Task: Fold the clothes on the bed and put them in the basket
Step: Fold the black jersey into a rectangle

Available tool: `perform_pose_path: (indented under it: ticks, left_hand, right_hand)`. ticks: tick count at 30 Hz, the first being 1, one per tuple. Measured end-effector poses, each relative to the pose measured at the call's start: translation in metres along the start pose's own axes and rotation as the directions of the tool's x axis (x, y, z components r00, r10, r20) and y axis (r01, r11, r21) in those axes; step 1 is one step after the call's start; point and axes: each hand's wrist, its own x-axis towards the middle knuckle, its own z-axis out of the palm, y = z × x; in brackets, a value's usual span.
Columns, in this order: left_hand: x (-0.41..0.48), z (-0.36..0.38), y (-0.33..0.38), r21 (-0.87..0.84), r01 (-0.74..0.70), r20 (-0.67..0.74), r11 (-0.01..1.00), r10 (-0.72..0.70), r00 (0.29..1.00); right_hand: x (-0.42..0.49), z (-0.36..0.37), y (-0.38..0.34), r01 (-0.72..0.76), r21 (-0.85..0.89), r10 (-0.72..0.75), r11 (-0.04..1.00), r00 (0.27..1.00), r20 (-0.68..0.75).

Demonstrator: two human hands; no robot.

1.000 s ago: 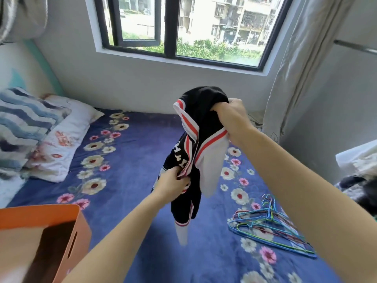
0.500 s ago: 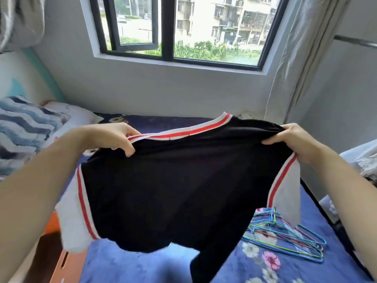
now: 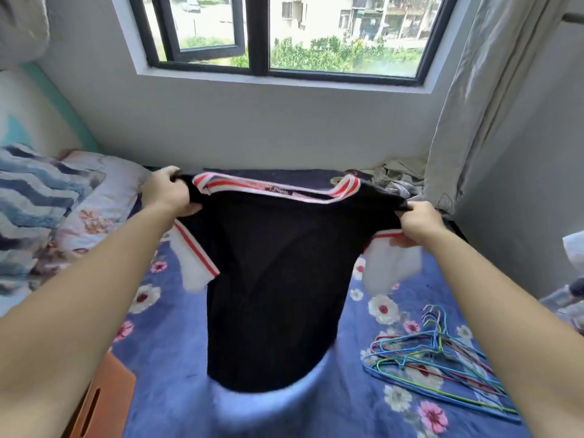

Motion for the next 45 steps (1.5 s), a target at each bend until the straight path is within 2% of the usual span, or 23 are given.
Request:
perform_pose_path:
  ticks: [1,2,3,6,9,13,16,20,23,27,29,30,31,32,33,34,35,36,37,39,40,41,45]
  left_hand:
    - [0.001,0.001,0.002,-0.208,0.043,-0.015,0.977,-0.048,0.999]
    - [0.003,0.004,-0.002,-0.311,0.031,-0.077,0.95,-0.058,0.995]
    - [-0.001,0.005,-0.002,-0.346,-0.02,-0.165,0.938,-0.04,0.986]
    - [-0.026,0.008,-0.018,-0.198,-0.236,-0.381,0.951,0.147,0.913]
    - [-0.062,0.011,-0.048,-0.173,-0.314,-0.398,0.933,0.226,0.889]
    - [-0.104,0.019,-0.126,-0.101,-0.292,-0.254,0.951,0.26,0.932]
    - [-0.143,0.031,-0.186,0.005,-0.273,-0.064,0.962,0.273,0.96]
    - [-0.217,0.059,-0.275,0.149,-0.086,0.196,0.985,0.055,0.979]
    - [-0.281,0.088,-0.33,0.253,0.017,0.341,0.967,-0.105,0.934]
    - [-0.354,0.124,-0.403,0.498,0.05,0.574,0.866,-0.372,0.73]
    - [-0.378,0.132,-0.422,0.522,0.159,0.52,0.838,-0.46,0.72]
    - [-0.389,0.139,-0.426,0.499,0.272,0.43,0.822,-0.508,0.747]
    - [-0.394,0.146,-0.427,0.434,0.421,0.288,0.797,-0.565,0.773]
    - [-0.396,0.152,-0.42,0.34,0.579,0.128,0.741,-0.646,0.752]
    - [-0.395,0.159,-0.412,0.206,0.722,0.003,0.661,-0.738,0.675]
    - [-0.393,0.166,-0.403,0.049,0.823,-0.072,0.566,-0.82,0.568]
    - [-0.39,0.173,-0.396,-0.091,0.882,-0.097,0.463,-0.885,0.455]
    - [-0.386,0.179,-0.392,-0.205,0.911,-0.095,0.357,-0.934,0.345]
    - [-0.385,0.186,-0.392,-0.282,0.924,-0.076,0.257,-0.966,0.246]
    - [-0.385,0.199,-0.397,-0.309,0.943,-0.021,0.123,-0.992,0.123]
    - [-0.387,0.202,-0.399,-0.278,0.955,-0.006,0.105,-0.994,0.108]
    - [-0.39,0.206,-0.401,-0.249,0.959,-0.012,0.133,-0.991,0.134]
    - [-0.415,0.199,-0.4,-0.113,0.938,-0.128,0.328,-0.941,0.314]
  right_hand:
    - [0.002,0.003,-0.006,-0.035,0.239,0.027,0.97,0.999,0.033]
    - [0.006,0.007,-0.008,-0.02,0.409,0.013,0.912,1.0,0.019]
    - [0.004,0.01,-0.011,0.05,0.471,-0.034,0.881,0.999,-0.043]
    - [-0.013,0.016,-0.007,0.345,0.206,-0.296,0.916,0.926,-0.236]
    - [-0.028,0.028,0.023,0.495,-0.047,-0.488,0.868,0.829,-0.273]
    - [-0.051,0.062,0.082,0.457,-0.147,-0.476,0.877,0.867,-0.149]
    - [-0.075,0.094,0.134,0.421,-0.21,-0.443,0.882,0.894,-0.065]
    - [-0.102,0.151,0.22,0.339,-0.356,-0.305,0.871,0.941,0.15]
    - [-0.125,0.193,0.301,0.352,-0.509,-0.196,0.785,0.922,0.335]
    - [-0.166,0.239,0.385,0.36,-0.678,0.066,0.641,0.854,0.516]
    - [-0.188,0.246,0.408,0.247,-0.649,0.168,0.719,0.845,0.508]
    - [-0.2,0.253,0.417,0.144,-0.595,0.168,0.791,0.883,0.438]
    - [-0.209,0.258,0.423,0.026,-0.513,0.158,0.858,0.937,0.311]
    - [-0.219,0.262,0.422,-0.13,-0.41,0.205,0.903,0.968,0.144]
    - [-0.225,0.268,0.424,-0.324,-0.254,0.323,0.911,0.945,-0.047]
    - [-0.23,0.275,0.422,-0.491,-0.039,0.473,0.87,0.855,-0.211]
    - [-0.234,0.284,0.421,-0.611,0.191,0.639,0.769,0.72,-0.27]
    - [-0.239,0.294,0.417,-0.671,0.393,0.772,0.628,0.602,-0.205]
    - [-0.243,0.305,0.416,-0.688,0.536,0.837,0.49,0.544,-0.066]
    - [-0.247,0.319,0.408,-0.724,0.615,0.796,0.313,0.553,0.247]
    - [-0.247,0.325,0.407,-0.745,0.587,0.763,0.317,0.567,0.309]
    - [-0.245,0.329,0.409,-0.771,0.526,0.758,0.358,0.57,0.318]
    - [-0.254,0.322,0.42,-0.829,0.264,0.818,0.493,0.545,0.183]
